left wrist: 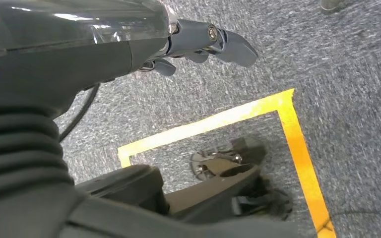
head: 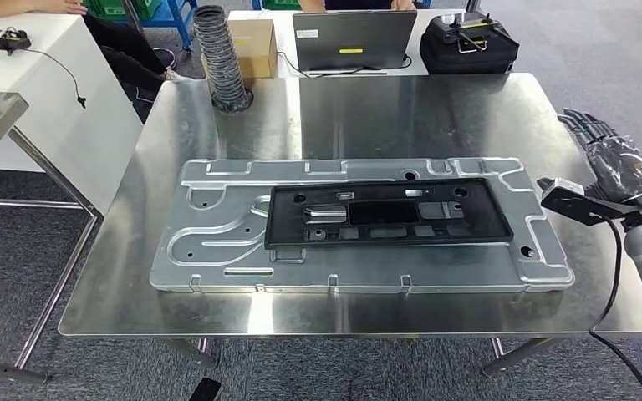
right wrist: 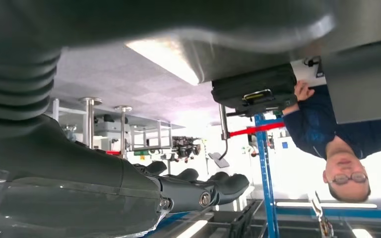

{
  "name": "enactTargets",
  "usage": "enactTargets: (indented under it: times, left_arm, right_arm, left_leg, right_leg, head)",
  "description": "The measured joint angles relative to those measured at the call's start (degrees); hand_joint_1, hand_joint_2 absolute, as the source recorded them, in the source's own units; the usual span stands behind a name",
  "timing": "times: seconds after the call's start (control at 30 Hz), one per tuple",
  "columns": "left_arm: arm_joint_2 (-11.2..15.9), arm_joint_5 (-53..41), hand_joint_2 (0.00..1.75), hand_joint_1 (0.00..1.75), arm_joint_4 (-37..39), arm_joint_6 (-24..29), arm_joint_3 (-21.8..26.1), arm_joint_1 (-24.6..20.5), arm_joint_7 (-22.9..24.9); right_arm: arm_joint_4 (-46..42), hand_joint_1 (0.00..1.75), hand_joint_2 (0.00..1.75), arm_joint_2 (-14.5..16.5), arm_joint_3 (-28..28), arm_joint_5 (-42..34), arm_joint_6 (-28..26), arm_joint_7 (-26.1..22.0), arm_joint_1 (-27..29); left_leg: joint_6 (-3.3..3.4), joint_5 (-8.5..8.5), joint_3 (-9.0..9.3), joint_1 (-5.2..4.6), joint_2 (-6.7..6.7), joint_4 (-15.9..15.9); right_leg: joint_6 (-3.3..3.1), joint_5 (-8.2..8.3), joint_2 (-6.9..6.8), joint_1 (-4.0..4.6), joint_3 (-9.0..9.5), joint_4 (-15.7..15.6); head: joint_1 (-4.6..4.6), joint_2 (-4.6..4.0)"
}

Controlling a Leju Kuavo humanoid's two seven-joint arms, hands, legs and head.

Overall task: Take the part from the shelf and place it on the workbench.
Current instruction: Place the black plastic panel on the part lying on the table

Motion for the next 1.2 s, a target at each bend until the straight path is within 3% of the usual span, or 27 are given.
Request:
enactTargets:
  times: [0.07, 0.1, 0.13, 0.23, 0.3, 0.43, 0.47, 0.57, 0.6, 0.63, 0.67, 0.73, 0.77, 0.9, 0.97, 1.07, 1.1, 1.13, 1.2]
  left_arm:
    - [0.0, 0.18, 0.0, 0.0, 0.0, -0.19, 0.03, 0.2, -0.1]
    - [0.0, 0.24, 0.0, 0.0, 0.0, -0.21, 0.05, 0.34, -0.11]
    - [0.0, 0.3, 0.0, 0.0, 0.0, -0.2, 0.06, 0.46, -0.11]
    - [0.04, 0.49, 0.0, 0.0, 0.0, -0.11, 0.19, 0.55, -0.13]
    - [0.1, 0.57, 0.0, 0.0, 0.0, -0.08, 0.32, 0.65, -0.05]
    - [0.14, 0.91, 0.0, 0.0, 0.0, -0.01, 0.46, 1.31, 0.62]
    - [0.15, 1.01, 0.0, 0.0, 0.0, 0.03, 0.52, 1.47, 0.76]
    - [0.11, 1.33, 0.0, 0.0, 0.0, 0.12, 0.92, 2.11, 1.33]
    - [0.1, 1.46, 0.0, 0.0, 0.0, 0.13, 1.1, 2.41, 1.59]
    - [0.09, 1.57, 0.0, 0.0, 0.0, 0.13, 1.26, 2.73, 1.8]
    - [0.08, 1.66, 0.0, 0.0, 0.0, 0.11, 1.38, 3.01, 1.95]
    - [0.06, 1.73, 0.0, 0.0, 0.0, 0.02, 1.59, 3.32, 2.09]
    - [0.04, 1.78, 0.0, 0.0, 0.0, -0.08, 1.69, 3.37, 2.14]
    - [0.06, 2.23, 0.0, 0.0, 0.0, -0.42, 1.95, 3.56, 2.15]
    - [0.12, 2.41, 0.0, 0.0, 0.01, -0.42, 2.17, 3.77, 2.02]
    - [0.16, 2.46, 0.0, 0.0, 0.02, -0.42, 2.54, 3.89, 1.83]
    - [0.19, 2.42, 0.0, 0.0, 0.02, -0.45, 2.63, 3.89, 1.8]
    - [0.24, 2.37, 0.0, 0.0, 0.02, -0.49, 2.7, 3.88, 1.8]
    - [0.36, 2.06, 0.0, 0.0, 0.02, -0.58, 2.74, 3.77, 1.84]
  right_arm:
    - [-0.02, 0.0, 0.0, 0.0, 0.01, -0.49, 0.15, 0.1, 0.04]
    - [-0.04, 0.0, 0.0, -0.02, 0.0, -0.66, 0.23, 0.39, 0.07]
    - [-0.09, 0.0, 0.0, -0.09, -0.01, -0.75, 0.29, 0.85, 0.08]
    - [-0.23, 0.0, 0.0, -0.82, -0.22, -0.8, -0.01, 2.98, 0.0]
    - [-0.15, 0.0, 0.0, -1.88, -0.83, -1.34, -0.54, 4.33, 0.1]
    - [0.03, 0.0, 0.0, -6.48, -5.02, -5.17, -2.55, 5.4, 2.52]
    - [0.03, 0.0, 0.0, -7.98, -7.12, -6.77, -3.27, 5.44, 4.06]
    - [-0.22, 0.0, 0.0, -11.4, -16.57, -11.8, -5.17, 5.34, 12.95]
    - [-0.41, 0.0, 0.0, -11.86, -20.98, -12.95, -5.44, 5.01, 17.13]
    - [-0.57, 0.0, 0.0, -11.99, -25.84, -13.55, -5.55, 4.57, 21.37]
    - [-0.68, 0.0, 0.0, -11.77, -30.93, -13.56, -5.47, 4.01, 25.13]
    - [-0.49, 0.0, 0.0, -10.24, -41.06, -12.07, -5.17, 2.74, 30.35]
    - [-0.18, 0.0, 0.0, -9.12, -45.62, -10.77, -5.0, 2.02, 32.21]
    - [4.06, 0.0, 0.0, -0.77, -63.42, -3.86, -6.64, 2.04, 38.01]
    - [7.76, 0.0, 0.0, 4.86, -70.0, -1.27, -8.85, 4.5, 38.88]
    - [14.02, 0.0, 0.0, 12.24, -75.64, 1.59, -12.15, 9.48, 39.55]
    - [16.18, 0.0, 0.0, 14.67, -77.13, 2.23, -13.06, 11.23, 39.57]
    - [18.05, 0.0, 0.0, 16.78, -78.41, 2.77, -13.61, 12.8, 39.58]
    - [21.47, 0.0, 0.0, 20.81, -80.44, 3.59, -13.9, 15.88, 39.52]
  left_leg:
    - [-0.06, -2.58, -3.54, 0.07, 0.05, 7.11]
    - [0.07, -2.41, -4.24, 0.08, 0.05, 8.28]
    - [0.33, -1.08, -3.79, 0.05, 0.05, 7.04]
    - [1.74, 4.41, 1.37, -0.33, 0.04, -4.24]
    - [2.25, 5.26, 3.09, -0.64, 0.03, -7.98]
    - [3.01, 6.04, 3.85, -0.57, -0.25, -9.78]
    - [3.23, 6.27, 4.12, -0.46, -0.36, -10.29]
    - [3.58, 6.21, 4.4, -0.44, -0.94, -10.5]
    - [3.63, 6.12, 4.51, -0.44, -1.13, -10.45]
    - [3.61, 6.03, 4.59, -0.46, -1.3, -10.36]
    - [3.51, 5.88, 4.64, -0.49, -1.45, -10.19]
    - [3.03, 5.4, 4.57, -0.71, -1.54, -9.59]
    - [2.76, 5.16, 4.52, -0.82, -1.49, -9.32]
    - [1.78, 4.59, 4.65, -0.67, -1.29, -9.01]
    - [1.06, 1.83, 4.01, -0.55, -0.81, -6.49]
    - [0.2, -5.1, 1.13, -0.29, -0.33, 3.31]
    - [0.07, -6.22, 0.9, -0.23, -0.27, 5.38]
    - [0.03, -6.27, 1.75, -0.2, -0.22, 5.34]
    - [0.46, -3.97, 6.77, -0.37, -0.15, -1.23]
  right_leg:
    - [-0.18, -0.1, -0.05, 0.22, 0.05, 0.01]
    - [-0.22, -0.14, -0.04, 0.33, 0.11, 0.02]
    - [-0.24, -0.19, -0.02, 0.46, 0.21, 0.03]
    - [-0.08, -0.41, -0.01, 0.81, 0.56, 0.01]
    - [0.47, -0.39, -0.08, 0.8, 0.51, -0.13]
    - [1.95, -1.22, -0.35, 0.47, 0.35, 0.52]
    - [2.23, -2.5, -0.33, 0.44, -0.53, 2.53]
    - [2.99, -6.94, -0.26, 0.42, -5.46, 12.45]
    - [3.17, -7.03, -0.27, 0.36, -6.3, 13.9]
    - [3.27, -6.07, -0.29, 0.28, -6.06, 13.11]
    - [3.28, -4.29, -0.32, 0.19, -4.74, 10.18]
    - [2.86, -0.94, -0.57, 0.3, -1.29, 2.63]
    - [2.44, -0.04, -0.61, 0.49, -0.18, 0.28]
    - [0.69, 0.74, -0.66, 1.05, 0.53, -1.2]
    - [-0.21, 1.27, -0.79, 0.83, 0.35, -1.65]
    - [-0.8, 2.14, -0.65, 0.73, -0.73, -1.71]
    - [-0.84, 2.53, -0.58, 0.76, -1.23, -1.67]
    - [-0.84, 2.94, -0.5, 0.81, -1.76, -1.62]
    - [-0.77, 3.89, -0.26, 0.87, -2.78, -1.52]
  head:
    - [-0.01, 0.0]
    - [-0.01, 0.0]
    - [-0.01, -0.01]
    - [0.0, -0.01]
    - [0.01, -0.01]
    - [0.01, 0.0]
    - [0.01, 0.0]
    - [0.01, -0.01]
    - [0.01, -0.01]
    - [0.02, -0.01]
    - [0.02, -0.01]
    - [0.02, -0.01]
    - [0.02, -0.01]
    - [0.01, 0.0]
    - [0.01, -0.01]
    - [0.0, -0.01]
    - [0.0, -0.01]
    - [0.0, -0.01]
    - [-0.02, -0.01]
